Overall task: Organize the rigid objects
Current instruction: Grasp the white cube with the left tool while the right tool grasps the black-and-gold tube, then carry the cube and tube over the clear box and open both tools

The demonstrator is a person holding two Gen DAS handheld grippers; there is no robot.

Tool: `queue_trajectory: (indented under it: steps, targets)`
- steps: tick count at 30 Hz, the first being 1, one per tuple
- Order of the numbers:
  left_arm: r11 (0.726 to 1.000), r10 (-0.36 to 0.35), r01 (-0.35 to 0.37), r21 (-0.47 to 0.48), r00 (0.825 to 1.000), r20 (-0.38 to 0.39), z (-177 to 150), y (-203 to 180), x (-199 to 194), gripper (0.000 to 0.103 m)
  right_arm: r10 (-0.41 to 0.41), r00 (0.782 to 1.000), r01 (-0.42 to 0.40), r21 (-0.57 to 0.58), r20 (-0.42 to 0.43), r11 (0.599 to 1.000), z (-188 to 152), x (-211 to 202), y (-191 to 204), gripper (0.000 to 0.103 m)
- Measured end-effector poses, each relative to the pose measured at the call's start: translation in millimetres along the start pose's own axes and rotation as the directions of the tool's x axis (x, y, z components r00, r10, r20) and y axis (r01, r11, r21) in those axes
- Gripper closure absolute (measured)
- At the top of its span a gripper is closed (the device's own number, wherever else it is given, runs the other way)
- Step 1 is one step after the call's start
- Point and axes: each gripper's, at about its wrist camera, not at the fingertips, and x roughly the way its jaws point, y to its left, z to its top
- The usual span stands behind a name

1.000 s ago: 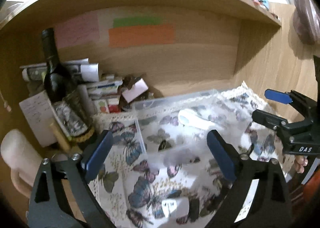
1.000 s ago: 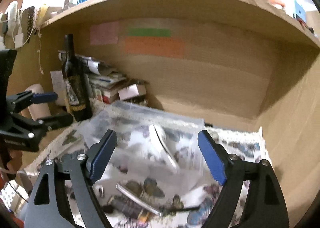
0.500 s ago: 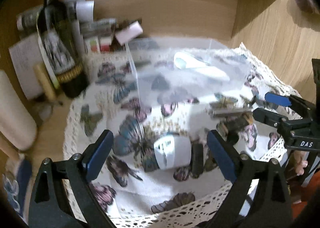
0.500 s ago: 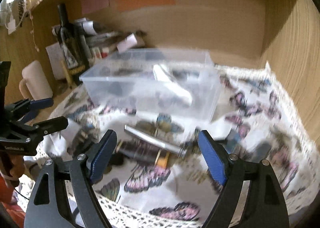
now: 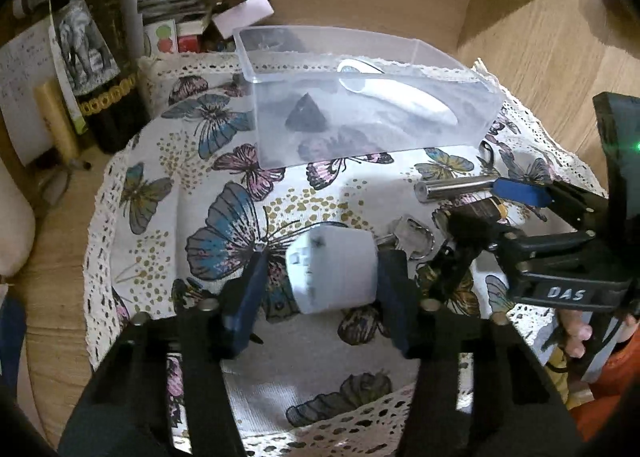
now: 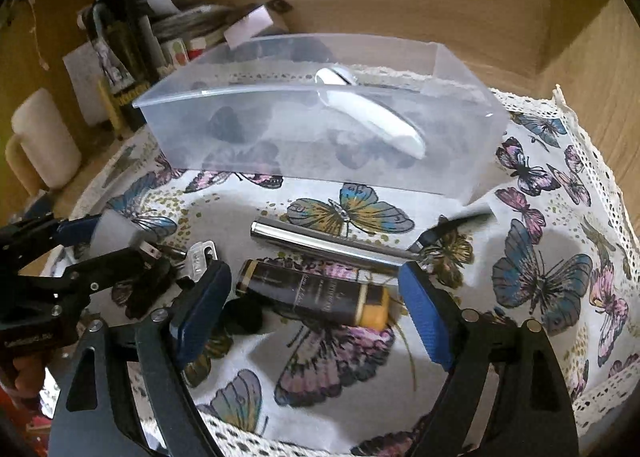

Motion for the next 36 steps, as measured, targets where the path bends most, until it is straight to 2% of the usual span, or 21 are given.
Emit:
queue_trajectory:
  steps: [2,5,10,11,17,23,31,36]
  targets:
    - [1.000,-0.019,0.019,-0.003,1.000,0.002,-0.1,1.1,-0.9,0.060,-0.017,1.000,0.016,-0.018,-0.020,1.000,0.6,4.9,6.3,0.019]
    - [1.000,-0.025,0.025,-0.001,1.000,0.009,-0.5,1.6,-2.4,0.061,0.002,0.999,-0.001,0.018,-0.045,1.000,2.6,10.3,-1.6,0.019]
    - [0.999,-0.032,0.033,-0.015,0.999,0.030,-0.1,4.4,-6.7,0.062,-0.005,1.000,0.005,0.018,-0.029,1.000,0.8,7.2,-3.6,0.021]
    - [0.999,-0.034,0.034,-0.021,0.999,0.033,0.3,5.5,-8.0,0.062,-0.006,0.998,0.007,0.014,-0.055,1.000,0.3,5.9,-3.8,0.021]
    - [0.999,-0.022,0.024,-0.038,0.998,0.059,5.1,7.6,-18.7,0.062,-0.025,0.999,0.024,0.040,0.024,0.999,7.5,-18.7,-16.0,0.021]
    - [0.999,-0.008,0.013,-0.036,0.992,0.128,21.9,4.5,-39.5,0.062,-0.037,0.992,0.031,0.057,0.120,0.998,25.3,-49.1,-32.8,0.021]
    - [1.000,-0.003,0.008,-0.019,0.972,0.236,62.3,-6.3,-63.6,0.062,-0.034,0.968,0.021,0.055,0.249,0.998,60.2,-76.1,-48.4,0.021]
    - [1.000,0.026,-0.024,-0.009,0.954,0.299,89.6,-13.1,-71.7,0.062,-0.041,0.946,0.031,0.037,0.322,0.999,82.2,-83.8,-58.3,0.021]
